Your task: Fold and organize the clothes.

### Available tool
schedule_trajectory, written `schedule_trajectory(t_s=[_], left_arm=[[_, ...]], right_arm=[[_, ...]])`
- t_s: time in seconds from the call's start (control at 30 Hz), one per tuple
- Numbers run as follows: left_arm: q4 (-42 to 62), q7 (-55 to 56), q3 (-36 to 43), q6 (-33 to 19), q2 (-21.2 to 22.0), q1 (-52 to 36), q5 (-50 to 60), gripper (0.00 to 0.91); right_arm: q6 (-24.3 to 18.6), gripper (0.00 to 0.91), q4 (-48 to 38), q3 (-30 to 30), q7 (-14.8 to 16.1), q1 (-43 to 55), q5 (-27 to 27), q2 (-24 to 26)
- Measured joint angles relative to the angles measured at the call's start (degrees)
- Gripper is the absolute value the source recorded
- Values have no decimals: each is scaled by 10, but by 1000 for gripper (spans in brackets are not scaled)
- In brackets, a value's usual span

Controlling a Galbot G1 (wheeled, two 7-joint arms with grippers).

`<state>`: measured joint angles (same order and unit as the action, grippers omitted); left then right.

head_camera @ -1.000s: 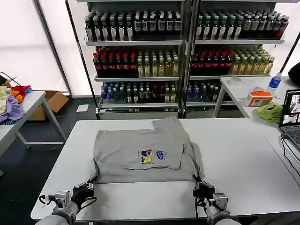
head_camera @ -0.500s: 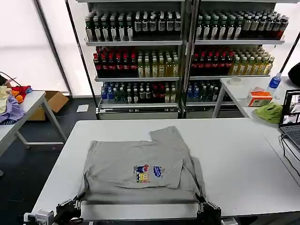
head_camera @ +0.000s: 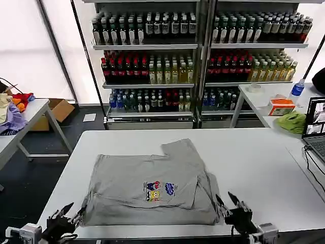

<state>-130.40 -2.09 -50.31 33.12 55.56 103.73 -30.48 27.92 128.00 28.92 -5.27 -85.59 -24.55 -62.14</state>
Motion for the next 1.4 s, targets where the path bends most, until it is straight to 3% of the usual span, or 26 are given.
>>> schedule_trajectory(t_s=[0.27, 0.63, 0.93, 1.2, 1.23, 1.27, 1.3, 1.33, 1.37, 1.4], left_arm=[[96, -59, 54, 1, -58, -139, 2, 907], [286, -128, 197, 0, -73, -367, 6, 907], [427, -153, 301, -1, -66, -522, 9, 907], [501, -160, 336, -1, -58, -581, 10, 907], [505, -160, 338, -1, -57, -584, 10, 907], [509, -160, 339, -1, -56, -587, 10, 907], [512, -160, 340, -1, -54, -590, 10, 836], [516, -161, 341, -1, -53, -592, 10, 524], [520, -162, 342, -1, -53, -594, 10, 333], [525, -163, 343, -1, -51, -596, 12, 181]], right_arm=[[26, 907, -158, -78, 58, 207, 44, -19], [42, 907, -411, -179, 139, 442, 62, -59], [47, 907, -586, -229, 158, 561, 62, -104], [50, 907, -662, -247, 165, 603, 59, -130], [50, 816, -667, -249, 166, 606, 58, -131], [50, 312, -671, -252, 167, 609, 57, -132], [50, 222, -674, -254, 169, 610, 57, -132], [50, 60, -677, -257, 170, 612, 56, -132], [50, 0, -680, -259, 172, 613, 55, -132], [50, 0, -681, -262, 172, 615, 55, -131]])
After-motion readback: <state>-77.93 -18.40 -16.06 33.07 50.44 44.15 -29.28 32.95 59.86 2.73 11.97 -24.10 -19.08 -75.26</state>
